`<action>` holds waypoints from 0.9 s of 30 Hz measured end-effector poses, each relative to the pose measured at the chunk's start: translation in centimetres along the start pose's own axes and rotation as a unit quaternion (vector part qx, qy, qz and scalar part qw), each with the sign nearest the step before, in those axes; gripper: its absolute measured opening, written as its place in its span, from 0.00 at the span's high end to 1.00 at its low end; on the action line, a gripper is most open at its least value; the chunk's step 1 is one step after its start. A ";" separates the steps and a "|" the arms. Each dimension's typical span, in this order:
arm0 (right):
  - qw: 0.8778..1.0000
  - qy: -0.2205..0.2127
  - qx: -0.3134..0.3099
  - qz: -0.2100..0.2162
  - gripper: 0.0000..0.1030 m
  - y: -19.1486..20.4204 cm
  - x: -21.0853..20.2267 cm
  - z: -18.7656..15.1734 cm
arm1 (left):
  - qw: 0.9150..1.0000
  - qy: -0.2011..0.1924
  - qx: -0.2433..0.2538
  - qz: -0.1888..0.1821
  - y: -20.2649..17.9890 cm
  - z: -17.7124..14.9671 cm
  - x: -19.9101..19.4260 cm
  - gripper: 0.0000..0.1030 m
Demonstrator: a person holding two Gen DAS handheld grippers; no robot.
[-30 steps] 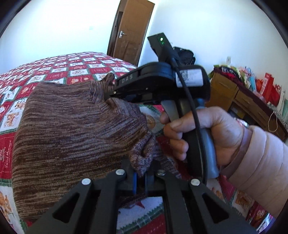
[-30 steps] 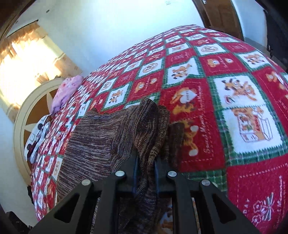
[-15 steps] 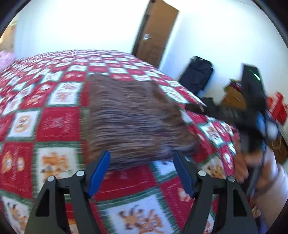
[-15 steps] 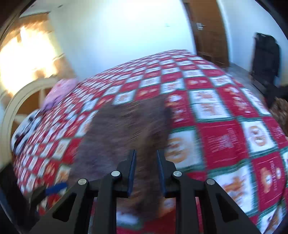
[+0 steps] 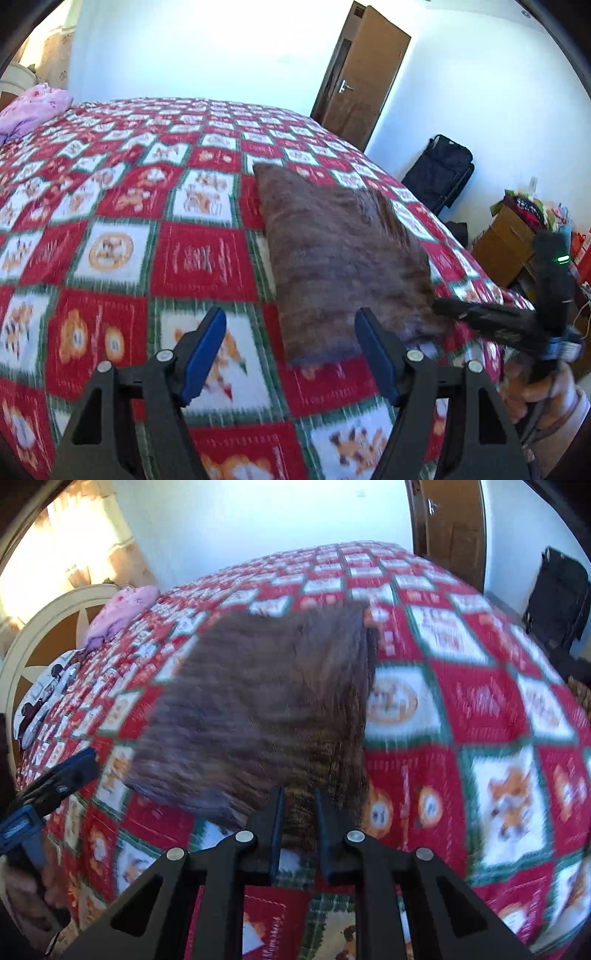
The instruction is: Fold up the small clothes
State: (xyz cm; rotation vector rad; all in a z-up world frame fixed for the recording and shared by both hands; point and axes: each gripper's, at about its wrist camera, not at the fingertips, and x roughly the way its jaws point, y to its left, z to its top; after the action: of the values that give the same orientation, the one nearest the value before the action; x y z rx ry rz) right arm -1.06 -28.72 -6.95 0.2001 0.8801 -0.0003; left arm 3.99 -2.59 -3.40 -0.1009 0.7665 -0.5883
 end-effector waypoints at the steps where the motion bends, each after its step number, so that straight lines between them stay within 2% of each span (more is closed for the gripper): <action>1: 1.000 -0.026 -0.008 0.003 0.84 0.3 -0.9 1.1 | 1.000 -0.006 0.003 0.005 -0.1 0.5 0.2 0.28; 4: 0.998 -0.067 -0.010 0.004 0.84 0.7 -0.9 5.0 | 0.999 -0.006 0.015 0.030 -0.9 2.2 2.1 0.26; 7: 0.998 -0.064 -0.002 0.011 0.84 0.2 2.1 7.3 | 0.999 0.011 0.014 0.043 -1.4 3.1 4.9 0.26; 8: 0.999 -0.051 0.002 0.007 0.84 -0.3 3.7 7.6 | 0.999 0.017 0.012 0.050 -1.3 3.0 5.4 0.26; 11: 1.000 -0.007 0.029 -0.008 0.87 -2.6 6.7 5.9 | 0.998 0.039 -0.001 0.056 -0.5 1.9 6.8 0.26; 13: 0.999 -0.035 0.035 0.004 0.87 -3.7 5.9 4.9 | 0.997 0.051 -0.002 0.060 -0.1 0.7 7.4 0.25; 16: 0.998 -0.029 0.051 0.019 0.87 -4.6 5.2 4.6 | 0.997 0.040 0.026 0.066 -0.9 0.2 6.9 0.25; 18: 0.998 -0.021 0.051 0.024 0.87 -4.6 4.6 5.4 | 0.996 0.047 0.036 0.067 -1.4 0.9 6.7 0.25; 22: 0.997 -0.079 0.023 -0.008 0.87 -3.9 3.4 8.9 | 0.998 0.015 0.033 0.055 -2.6 4.2 5.6 0.25; 24: 0.996 -0.086 0.035 -0.009 0.87 -4.3 4.3 10.9 | 0.997 0.004 0.042 0.063 -3.8 6.3 6.1 0.24; 25: 0.996 -0.085 0.040 -0.008 0.87 -4.6 5.1 12.0 | 0.997 0.004 0.044 0.070 -4.2 7.2 6.8 0.20; 27: 0.996 -0.079 0.034 -0.028 0.87 -4.8 7.0 13.6 | 0.995 0.009 0.049 0.091 -5.0 8.5 8.7 0.20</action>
State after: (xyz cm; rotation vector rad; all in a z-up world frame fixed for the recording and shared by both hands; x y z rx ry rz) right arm 13.37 -35.26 -4.73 0.2361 0.7274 -0.0964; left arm 12.38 -12.46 -1.20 0.0641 0.7537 -0.4537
